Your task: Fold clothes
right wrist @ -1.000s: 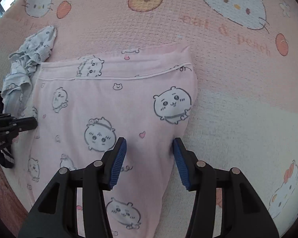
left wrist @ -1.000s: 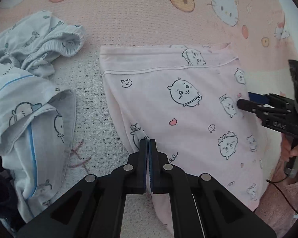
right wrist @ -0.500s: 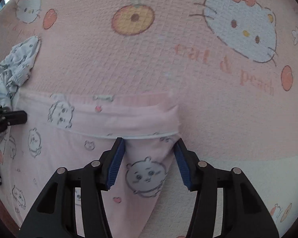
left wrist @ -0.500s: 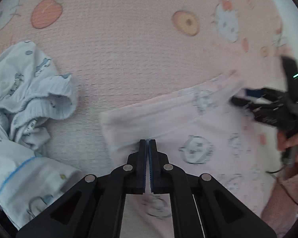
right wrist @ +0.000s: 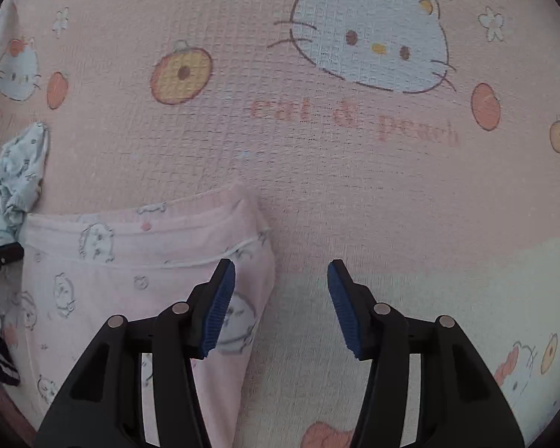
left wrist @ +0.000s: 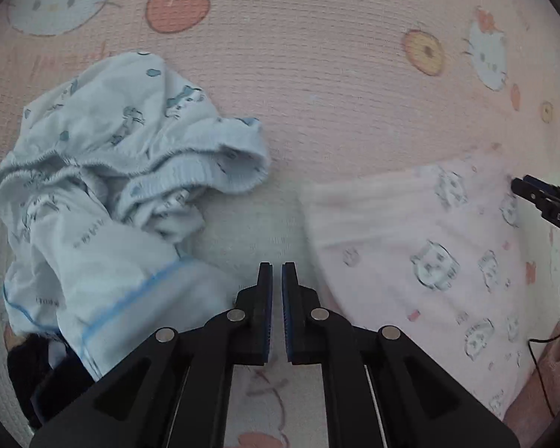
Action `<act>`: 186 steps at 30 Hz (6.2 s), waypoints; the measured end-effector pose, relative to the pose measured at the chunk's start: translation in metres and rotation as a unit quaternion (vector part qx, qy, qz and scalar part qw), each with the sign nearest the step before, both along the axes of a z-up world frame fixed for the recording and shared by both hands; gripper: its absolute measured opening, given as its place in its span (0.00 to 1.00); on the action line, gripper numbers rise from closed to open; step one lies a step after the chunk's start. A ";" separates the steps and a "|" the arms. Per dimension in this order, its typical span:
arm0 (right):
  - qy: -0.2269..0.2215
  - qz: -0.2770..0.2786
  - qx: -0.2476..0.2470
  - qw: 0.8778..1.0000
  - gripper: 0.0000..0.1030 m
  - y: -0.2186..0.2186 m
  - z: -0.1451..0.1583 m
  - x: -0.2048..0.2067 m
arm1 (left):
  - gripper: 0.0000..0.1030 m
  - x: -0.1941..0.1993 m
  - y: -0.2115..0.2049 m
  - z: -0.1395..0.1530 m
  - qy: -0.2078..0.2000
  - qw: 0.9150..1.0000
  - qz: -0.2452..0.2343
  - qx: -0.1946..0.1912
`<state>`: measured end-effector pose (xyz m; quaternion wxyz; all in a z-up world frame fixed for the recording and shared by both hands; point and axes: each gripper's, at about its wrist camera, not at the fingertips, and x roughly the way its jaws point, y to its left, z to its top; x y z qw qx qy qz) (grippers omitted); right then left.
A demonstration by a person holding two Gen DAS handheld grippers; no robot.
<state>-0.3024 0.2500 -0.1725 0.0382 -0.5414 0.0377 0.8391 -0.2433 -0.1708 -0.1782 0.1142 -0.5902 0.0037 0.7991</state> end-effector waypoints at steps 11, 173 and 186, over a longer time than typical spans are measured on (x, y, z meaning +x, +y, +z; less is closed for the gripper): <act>-0.046 0.080 -0.060 0.994 0.53 -0.079 -0.023 0.096 | 0.11 0.061 -0.007 -0.008 -0.016 0.994 0.050 0.091; -0.049 0.035 -0.241 0.969 0.37 -0.041 -0.040 0.277 | 0.27 0.222 0.074 -0.034 -0.098 0.962 0.125 0.221; -0.068 0.016 -0.252 0.965 0.34 -0.037 -0.036 0.279 | 0.34 0.237 0.049 -0.031 -0.108 0.952 0.169 0.230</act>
